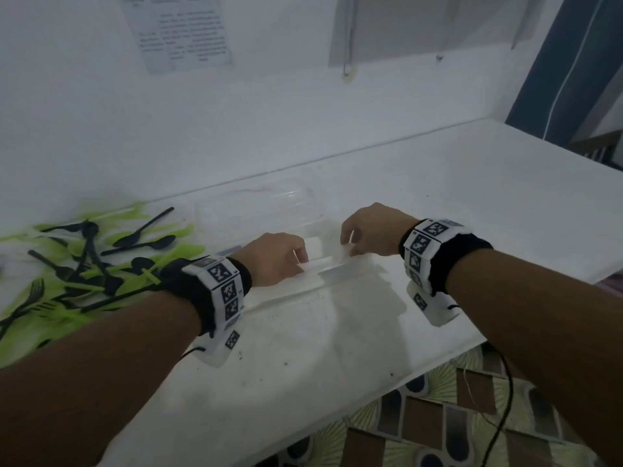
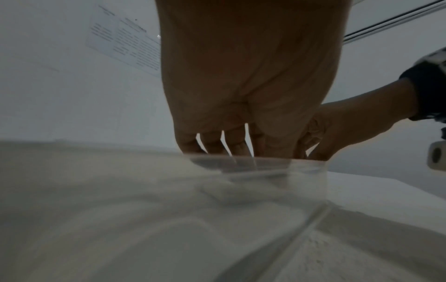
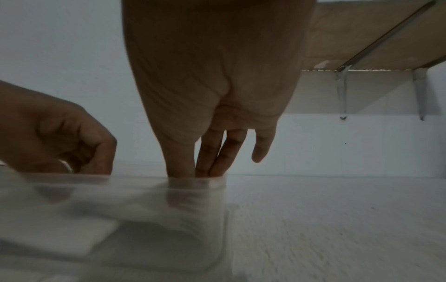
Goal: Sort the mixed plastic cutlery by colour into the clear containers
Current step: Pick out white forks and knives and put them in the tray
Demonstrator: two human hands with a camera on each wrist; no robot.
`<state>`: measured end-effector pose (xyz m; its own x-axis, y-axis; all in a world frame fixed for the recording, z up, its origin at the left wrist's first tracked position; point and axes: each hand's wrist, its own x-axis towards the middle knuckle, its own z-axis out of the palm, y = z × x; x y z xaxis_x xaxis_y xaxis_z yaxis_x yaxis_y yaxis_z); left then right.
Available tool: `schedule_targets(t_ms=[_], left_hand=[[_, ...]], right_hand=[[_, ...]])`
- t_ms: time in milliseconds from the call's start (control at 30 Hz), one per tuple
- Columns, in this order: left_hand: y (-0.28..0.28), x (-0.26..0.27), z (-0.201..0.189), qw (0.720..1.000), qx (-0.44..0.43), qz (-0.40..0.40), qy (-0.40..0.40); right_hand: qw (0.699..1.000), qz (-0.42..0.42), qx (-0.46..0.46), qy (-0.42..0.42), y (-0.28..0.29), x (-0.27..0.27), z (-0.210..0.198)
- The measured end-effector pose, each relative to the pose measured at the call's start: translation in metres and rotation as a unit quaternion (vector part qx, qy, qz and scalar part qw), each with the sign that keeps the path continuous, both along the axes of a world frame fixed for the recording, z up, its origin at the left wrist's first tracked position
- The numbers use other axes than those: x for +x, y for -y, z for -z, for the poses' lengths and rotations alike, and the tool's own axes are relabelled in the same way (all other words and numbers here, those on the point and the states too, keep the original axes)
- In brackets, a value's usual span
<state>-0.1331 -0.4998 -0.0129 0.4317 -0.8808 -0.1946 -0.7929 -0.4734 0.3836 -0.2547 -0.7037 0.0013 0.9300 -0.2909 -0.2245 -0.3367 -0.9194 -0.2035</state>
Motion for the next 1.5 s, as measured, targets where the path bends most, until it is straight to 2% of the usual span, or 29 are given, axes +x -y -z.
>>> schedule_targets(t_ms=[100, 467, 667, 767, 933, 1067, 1167, 1233, 1333, 1500], left_hand=[[0.009, -0.002, -0.004, 0.999, 0.031, 0.020, 0.033], [0.018, -0.005, 0.007, 0.989, 0.036, 0.054, 0.135], [0.014, -0.003, 0.011, 0.988, -0.003, 0.062, 0.142], [0.015, -0.004, 0.011, 0.986, 0.020, 0.058, 0.154], [0.019, 0.002, 0.003, 0.991, 0.078, 0.050, 0.093], [0.021, 0.002, 0.002, 0.994, 0.065, 0.044, 0.082], [0.016, 0.004, 0.000, 0.996, 0.054, 0.039, 0.053], [0.007, 0.006, -0.006, 0.999, 0.023, 0.020, 0.026], [-0.018, 0.015, -0.017, 0.997, -0.064, -0.041, 0.023], [-0.085, 0.037, -0.048, 0.975, -0.142, -0.159, 0.053]], right_hand=[[0.998, -0.022, -0.033, -0.041, 0.001, 0.010, 0.002], [0.992, -0.043, -0.119, -0.024, 0.003, 0.012, 0.016], [0.988, -0.035, -0.151, -0.027, -0.002, 0.015, 0.017], [0.985, -0.032, -0.168, -0.026, -0.006, 0.014, 0.015], [0.986, -0.029, -0.162, -0.031, -0.008, 0.013, 0.013], [0.985, -0.043, -0.159, -0.045, -0.009, 0.009, 0.009], [0.988, -0.043, -0.150, -0.001, -0.014, 0.005, 0.008], [0.990, -0.030, -0.126, 0.062, -0.021, 0.008, 0.010], [0.989, 0.010, 0.001, 0.150, -0.039, 0.025, 0.006], [0.952, 0.030, 0.202, 0.228, -0.093, 0.074, -0.012]])
